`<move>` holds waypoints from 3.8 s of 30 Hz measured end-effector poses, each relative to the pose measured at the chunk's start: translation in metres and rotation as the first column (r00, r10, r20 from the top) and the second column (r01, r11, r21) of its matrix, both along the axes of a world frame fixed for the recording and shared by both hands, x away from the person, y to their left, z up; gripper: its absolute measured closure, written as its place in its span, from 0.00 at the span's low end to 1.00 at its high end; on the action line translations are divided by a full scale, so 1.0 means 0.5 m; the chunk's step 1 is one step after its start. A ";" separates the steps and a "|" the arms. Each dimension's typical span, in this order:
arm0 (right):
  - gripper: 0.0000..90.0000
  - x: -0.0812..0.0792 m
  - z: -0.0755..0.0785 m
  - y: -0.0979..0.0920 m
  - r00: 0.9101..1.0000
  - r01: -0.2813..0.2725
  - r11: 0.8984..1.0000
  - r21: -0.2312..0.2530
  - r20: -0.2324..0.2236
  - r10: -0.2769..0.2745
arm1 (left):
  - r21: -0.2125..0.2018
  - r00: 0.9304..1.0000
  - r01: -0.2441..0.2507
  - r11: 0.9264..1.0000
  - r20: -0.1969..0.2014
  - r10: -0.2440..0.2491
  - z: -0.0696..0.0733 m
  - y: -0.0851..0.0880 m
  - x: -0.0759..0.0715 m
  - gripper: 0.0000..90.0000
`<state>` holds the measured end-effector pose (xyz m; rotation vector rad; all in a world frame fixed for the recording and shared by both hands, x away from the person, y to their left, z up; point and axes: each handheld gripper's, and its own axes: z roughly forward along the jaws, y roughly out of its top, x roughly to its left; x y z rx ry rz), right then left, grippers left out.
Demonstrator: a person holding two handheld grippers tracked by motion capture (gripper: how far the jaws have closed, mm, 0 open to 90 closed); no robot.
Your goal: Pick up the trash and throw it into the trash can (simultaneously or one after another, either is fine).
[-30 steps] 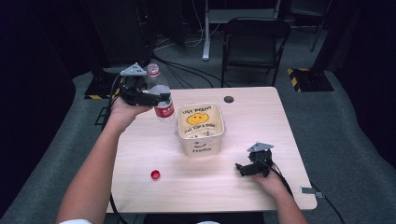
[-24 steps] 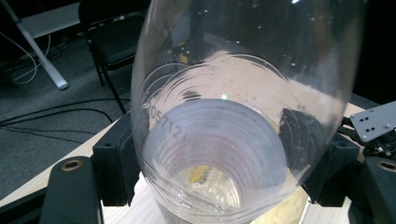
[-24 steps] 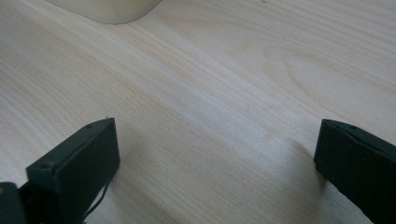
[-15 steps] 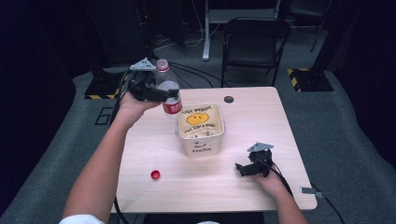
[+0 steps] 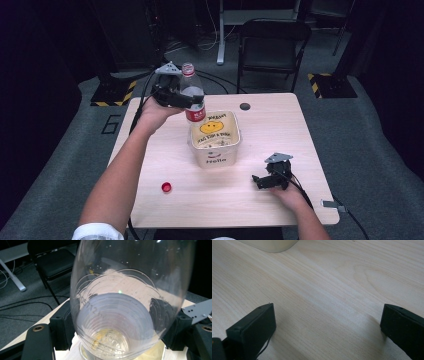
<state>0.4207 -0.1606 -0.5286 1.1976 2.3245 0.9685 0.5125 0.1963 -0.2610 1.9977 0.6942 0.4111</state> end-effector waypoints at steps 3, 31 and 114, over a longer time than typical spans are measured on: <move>0.00 0.000 0.000 0.000 1.000 0.000 1.000 0.000 0.000 0.000 | -0.002 1.000 0.008 1.000 0.002 -0.008 -0.009 -0.011 0.006 0.29; 0.00 0.001 0.000 -0.001 1.000 -0.015 1.000 0.004 -0.003 0.015 | -0.004 0.999 -0.028 1.000 -0.037 0.028 -0.131 -0.039 0.039 0.29; 0.00 0.000 0.000 -0.001 1.000 -0.025 1.000 -0.003 0.000 0.025 | 0.091 0.990 -0.111 0.990 -0.073 0.118 -0.275 -0.035 0.032 0.25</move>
